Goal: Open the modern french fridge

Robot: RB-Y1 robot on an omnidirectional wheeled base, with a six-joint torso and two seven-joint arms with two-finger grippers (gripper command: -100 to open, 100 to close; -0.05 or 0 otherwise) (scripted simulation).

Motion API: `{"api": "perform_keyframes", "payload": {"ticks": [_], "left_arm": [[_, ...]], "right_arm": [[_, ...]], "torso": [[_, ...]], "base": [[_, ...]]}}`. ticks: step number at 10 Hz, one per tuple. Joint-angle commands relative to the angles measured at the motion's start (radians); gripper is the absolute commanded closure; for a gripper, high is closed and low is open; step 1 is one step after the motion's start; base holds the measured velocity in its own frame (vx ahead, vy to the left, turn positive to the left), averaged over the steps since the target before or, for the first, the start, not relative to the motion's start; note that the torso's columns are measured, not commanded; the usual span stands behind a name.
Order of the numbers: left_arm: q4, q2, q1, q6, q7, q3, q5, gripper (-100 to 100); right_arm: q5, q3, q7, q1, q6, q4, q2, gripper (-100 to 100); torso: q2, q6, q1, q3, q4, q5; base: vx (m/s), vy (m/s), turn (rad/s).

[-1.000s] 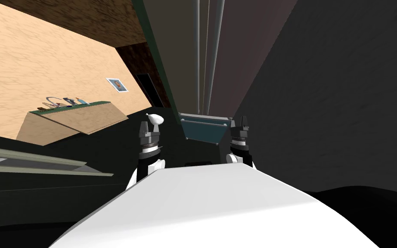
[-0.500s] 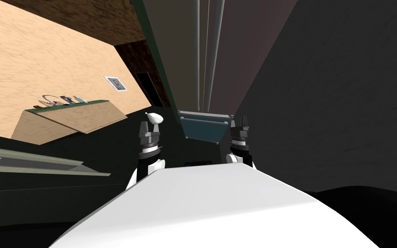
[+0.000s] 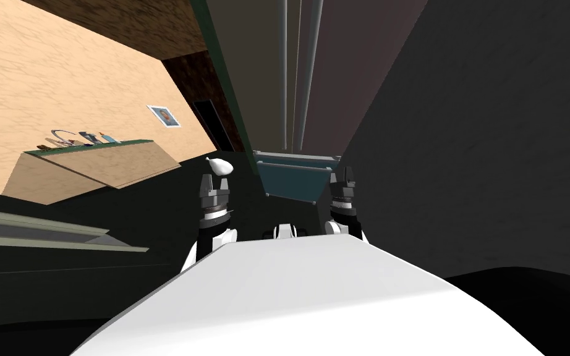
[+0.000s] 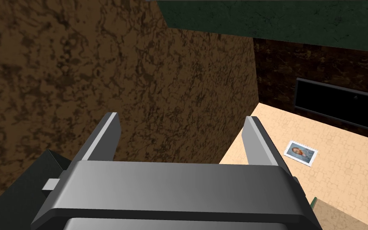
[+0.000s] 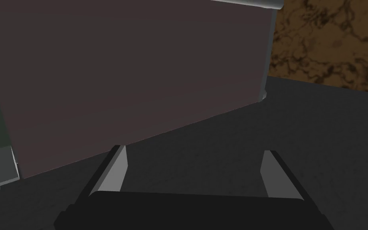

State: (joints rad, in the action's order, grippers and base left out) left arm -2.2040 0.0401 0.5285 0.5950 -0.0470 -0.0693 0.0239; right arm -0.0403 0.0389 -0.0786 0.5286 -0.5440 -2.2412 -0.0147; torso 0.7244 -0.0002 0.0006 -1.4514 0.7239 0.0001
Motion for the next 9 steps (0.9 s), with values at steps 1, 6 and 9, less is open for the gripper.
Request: {"api": "perform_keyframes", "payload": {"ticks": [1, 6, 9], "left_arm": [[0.0, 0.0, 0.0, 0.0, 0.0, 0.0, 0.0, 0], [0.0, 0.0, 0.0, 0.0, 0.0, 0.0, 0.0, 0], [0.0, 0.0, 0.0, 0.0, 0.0, 0.0, 0.0, 0]], "right_arm": [[0.055, 0.008, -0.006, 0.0, 0.058, 0.03, -0.057, -100], [0.168, 0.026, -0.02, -0.007, 0.163, 0.089, -0.103, -100], [0.215, 0.033, -0.025, -0.009, 0.225, 0.113, -0.114, -100]], "torso": [[0.009, 0.0, 0.001, -0.02, 0.01, 0.0], [0.015, 0.0, -0.001, -0.024, 0.015, 0.0], [0.013, 0.0, 0.0, -0.025, 0.014, 0.0]], "base": [[0.044, 0.033, 0.077], [0.042, 0.029, 0.057], [0.037, 0.03, 0.052]]}}
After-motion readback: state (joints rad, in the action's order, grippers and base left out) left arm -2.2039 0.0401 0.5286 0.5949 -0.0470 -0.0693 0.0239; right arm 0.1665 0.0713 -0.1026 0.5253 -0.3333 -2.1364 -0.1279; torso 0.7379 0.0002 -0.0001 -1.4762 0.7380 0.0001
